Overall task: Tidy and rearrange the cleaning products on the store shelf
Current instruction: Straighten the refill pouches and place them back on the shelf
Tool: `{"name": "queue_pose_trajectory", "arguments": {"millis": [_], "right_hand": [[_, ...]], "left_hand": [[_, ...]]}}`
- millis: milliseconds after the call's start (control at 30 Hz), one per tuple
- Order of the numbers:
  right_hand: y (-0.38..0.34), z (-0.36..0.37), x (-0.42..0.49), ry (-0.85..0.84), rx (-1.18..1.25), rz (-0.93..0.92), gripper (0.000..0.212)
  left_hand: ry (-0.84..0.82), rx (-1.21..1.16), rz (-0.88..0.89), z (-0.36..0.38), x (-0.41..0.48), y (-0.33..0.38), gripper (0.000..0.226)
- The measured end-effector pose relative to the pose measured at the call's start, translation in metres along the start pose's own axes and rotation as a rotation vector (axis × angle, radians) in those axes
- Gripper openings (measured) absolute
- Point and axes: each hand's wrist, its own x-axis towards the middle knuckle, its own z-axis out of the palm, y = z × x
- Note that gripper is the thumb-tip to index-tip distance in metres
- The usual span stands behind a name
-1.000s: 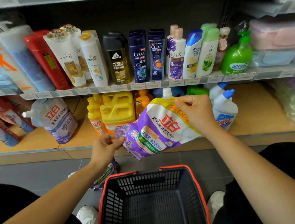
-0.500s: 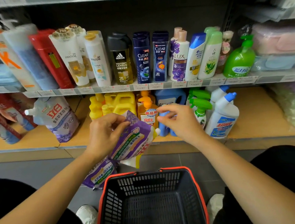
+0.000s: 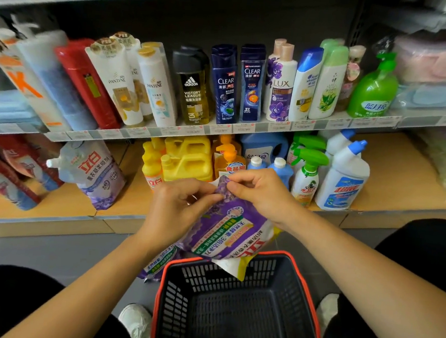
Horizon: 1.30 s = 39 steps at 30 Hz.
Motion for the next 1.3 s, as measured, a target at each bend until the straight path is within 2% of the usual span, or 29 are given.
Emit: {"name": "queue_pose_trajectory", "arguments": {"millis": [67, 167, 300, 433, 667, 833, 1100, 1200, 1300], "right_hand": [[0.001, -0.004, -0.002, 0.019, 0.019, 0.022, 0.020], [0.001, -0.010, -0.004, 0.000, 0.007, 0.033, 0.026], [-0.002, -0.012, -0.003, -0.009, -0.060, 0.024, 0.026], [-0.005, -0.014, -0.001, -0.046, -0.079, 0.012, 0.023], [-0.006, -0.013, 0.000, -0.065, -0.005, 0.026, 0.025], [-0.003, -0.010, -0.002, -0.080, 0.129, 0.067, 0.025], [-0.005, -0.024, 0.005, -0.131, 0.266, 0.093, 0.019], [-0.005, -0.031, 0.008, -0.083, 0.252, 0.090, 0.020], [-0.003, -0.035, 0.010, -0.015, 0.241, 0.100, 0.020]], "left_hand": [[-0.041, -0.024, -0.014, -0.005, 0.003, -0.005, 0.010], [-0.086, -0.031, -0.037, -0.015, 0.007, -0.020, 0.011], [-0.263, -0.121, -0.174, -0.009, 0.003, -0.024, 0.023], [-0.184, -0.233, -0.236, 0.008, 0.000, -0.017, 0.012], [-0.142, -0.466, -0.470, 0.015, -0.001, -0.008, 0.026], [-0.235, -0.539, -0.451, 0.012, -0.005, -0.008, 0.010], [-0.447, -0.500, -0.390, 0.000, -0.015, -0.009, 0.070], [-0.489, -0.417, -0.335, -0.001, -0.021, -0.007, 0.079], [-0.459, -0.279, -0.230, 0.000, -0.028, -0.004, 0.085]]}}
